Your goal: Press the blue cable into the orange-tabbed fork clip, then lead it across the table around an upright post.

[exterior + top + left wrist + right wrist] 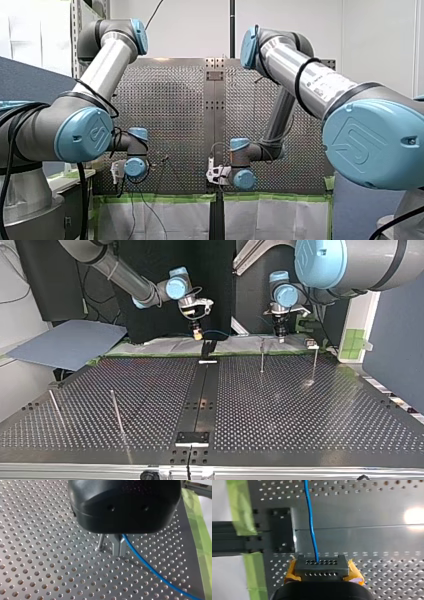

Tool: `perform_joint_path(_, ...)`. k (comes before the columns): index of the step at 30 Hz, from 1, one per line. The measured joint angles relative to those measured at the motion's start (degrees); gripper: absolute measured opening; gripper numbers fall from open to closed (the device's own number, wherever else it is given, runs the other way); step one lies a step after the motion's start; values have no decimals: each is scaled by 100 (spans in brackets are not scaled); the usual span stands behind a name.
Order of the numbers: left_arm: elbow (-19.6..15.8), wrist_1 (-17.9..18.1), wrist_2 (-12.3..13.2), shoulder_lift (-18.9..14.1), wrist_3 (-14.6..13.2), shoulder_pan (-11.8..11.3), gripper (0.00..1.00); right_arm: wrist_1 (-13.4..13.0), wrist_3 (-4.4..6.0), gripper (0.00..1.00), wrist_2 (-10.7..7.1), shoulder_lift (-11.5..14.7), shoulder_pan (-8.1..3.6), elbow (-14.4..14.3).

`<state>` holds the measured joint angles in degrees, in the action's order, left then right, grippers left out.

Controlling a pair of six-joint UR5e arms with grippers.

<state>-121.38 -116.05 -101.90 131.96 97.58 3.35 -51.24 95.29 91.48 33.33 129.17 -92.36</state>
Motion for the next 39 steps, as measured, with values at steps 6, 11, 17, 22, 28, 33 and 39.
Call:
perform_joint_path(6,9,49,77,2,17,-5,0,24,0,0,2,-37,-7,65)
perform_joint_path(11,82,33,137,77,41,1,0,36,-1,0,27,-40,-13,119)
perform_joint_path(17,368,-104,164,374,-56,-18,0,128,-65,0,128,-40,-80,140)
perform_joint_path(22,651,-243,206,643,-68,-77,0,168,-138,0,141,-41,-136,142)
perform_joint_path(28,887,-548,327,527,90,-150,0,174,-155,0,150,-43,-166,148)
perform_joint_path(33,812,-697,336,295,214,-175,0,179,-170,0,159,-45,-168,150)
perform_joint_path(39,513,-461,354,161,223,-196,0,211,-195,0,160,-43,-169,151)
